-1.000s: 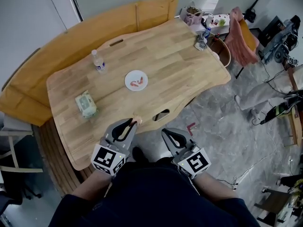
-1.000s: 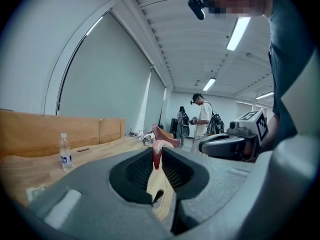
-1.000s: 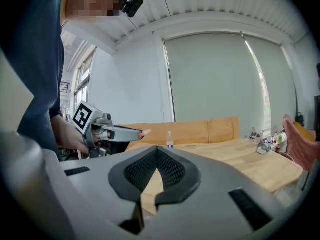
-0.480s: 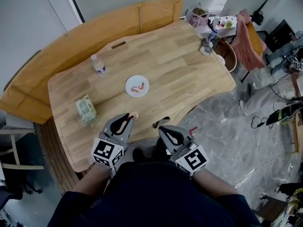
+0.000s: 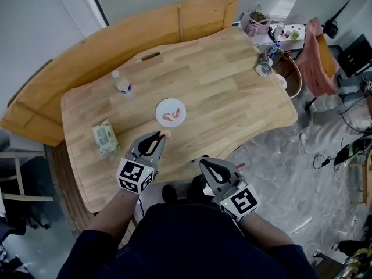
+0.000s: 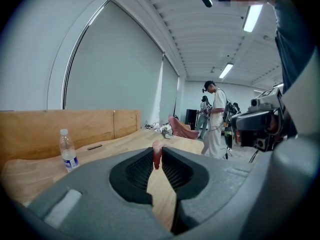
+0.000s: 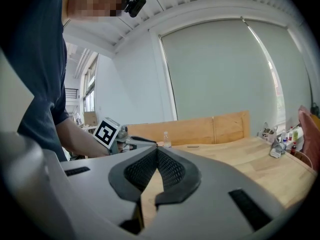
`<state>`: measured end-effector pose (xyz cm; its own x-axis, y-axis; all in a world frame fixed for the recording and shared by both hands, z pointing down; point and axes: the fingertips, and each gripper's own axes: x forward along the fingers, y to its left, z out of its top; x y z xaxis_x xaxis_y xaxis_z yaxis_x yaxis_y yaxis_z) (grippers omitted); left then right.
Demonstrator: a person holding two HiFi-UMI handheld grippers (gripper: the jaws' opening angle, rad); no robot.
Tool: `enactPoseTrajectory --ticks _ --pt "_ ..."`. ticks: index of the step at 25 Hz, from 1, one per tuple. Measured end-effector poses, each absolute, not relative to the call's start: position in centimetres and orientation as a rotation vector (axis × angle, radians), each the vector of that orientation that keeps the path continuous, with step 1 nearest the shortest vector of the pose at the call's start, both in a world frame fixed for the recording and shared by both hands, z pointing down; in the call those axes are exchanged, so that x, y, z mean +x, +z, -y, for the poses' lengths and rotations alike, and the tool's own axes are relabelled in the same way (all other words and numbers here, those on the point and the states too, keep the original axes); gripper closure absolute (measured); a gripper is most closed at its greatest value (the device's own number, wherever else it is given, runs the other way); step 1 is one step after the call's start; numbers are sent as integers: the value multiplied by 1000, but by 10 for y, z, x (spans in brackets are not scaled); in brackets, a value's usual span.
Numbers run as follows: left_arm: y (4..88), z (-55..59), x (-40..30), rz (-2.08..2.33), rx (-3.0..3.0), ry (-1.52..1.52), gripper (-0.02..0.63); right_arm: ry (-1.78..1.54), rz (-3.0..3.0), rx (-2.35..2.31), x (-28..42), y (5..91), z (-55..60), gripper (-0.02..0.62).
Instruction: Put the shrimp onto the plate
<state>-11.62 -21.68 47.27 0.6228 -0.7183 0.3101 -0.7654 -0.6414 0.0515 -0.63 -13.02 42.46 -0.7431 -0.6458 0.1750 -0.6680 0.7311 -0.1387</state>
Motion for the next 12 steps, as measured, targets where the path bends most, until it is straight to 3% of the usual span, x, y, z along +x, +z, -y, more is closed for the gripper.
enactPoseTrajectory --ticks 12 --pt "548 305 -123 1272 2578 503 548 349 2803 1060 19 442 166 584"
